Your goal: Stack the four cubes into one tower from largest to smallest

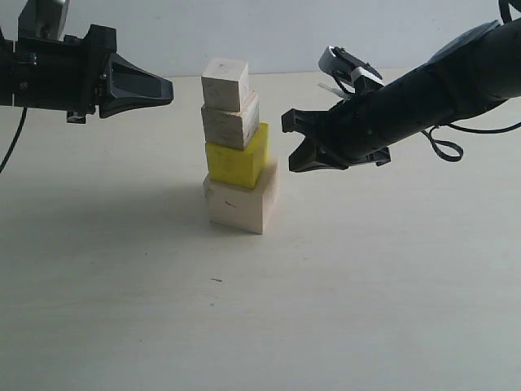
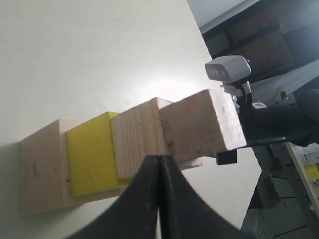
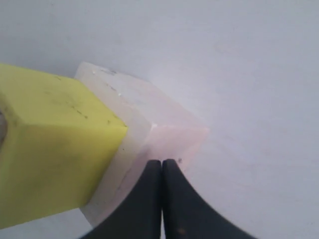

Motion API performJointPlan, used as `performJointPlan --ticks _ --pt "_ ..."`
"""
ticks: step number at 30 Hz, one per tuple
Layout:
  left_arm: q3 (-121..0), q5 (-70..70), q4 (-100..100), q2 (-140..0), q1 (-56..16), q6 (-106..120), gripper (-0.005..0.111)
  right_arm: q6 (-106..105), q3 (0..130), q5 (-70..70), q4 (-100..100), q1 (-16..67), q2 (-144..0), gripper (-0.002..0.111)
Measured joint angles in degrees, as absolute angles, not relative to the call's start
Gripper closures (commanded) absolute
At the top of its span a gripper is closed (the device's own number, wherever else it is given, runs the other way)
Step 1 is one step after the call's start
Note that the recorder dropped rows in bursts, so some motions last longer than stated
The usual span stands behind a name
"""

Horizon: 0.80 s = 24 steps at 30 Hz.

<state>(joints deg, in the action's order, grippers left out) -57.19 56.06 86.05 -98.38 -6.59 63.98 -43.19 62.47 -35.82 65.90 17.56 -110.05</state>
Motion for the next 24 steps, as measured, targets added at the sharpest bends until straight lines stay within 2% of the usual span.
performJointPlan --ticks 11,24 --pt "-57.19 56.06 86.05 -98.38 -6.59 63.98 0.107 -45.68 63.1 -36.41 71.9 17.47 -116.04 0.108" --pt "-57.19 56.06 85.8 -98.38 -6.59 63.98 0.107 -52.15 63.34 -36.54 78.67 17.47 -116.81 0.108"
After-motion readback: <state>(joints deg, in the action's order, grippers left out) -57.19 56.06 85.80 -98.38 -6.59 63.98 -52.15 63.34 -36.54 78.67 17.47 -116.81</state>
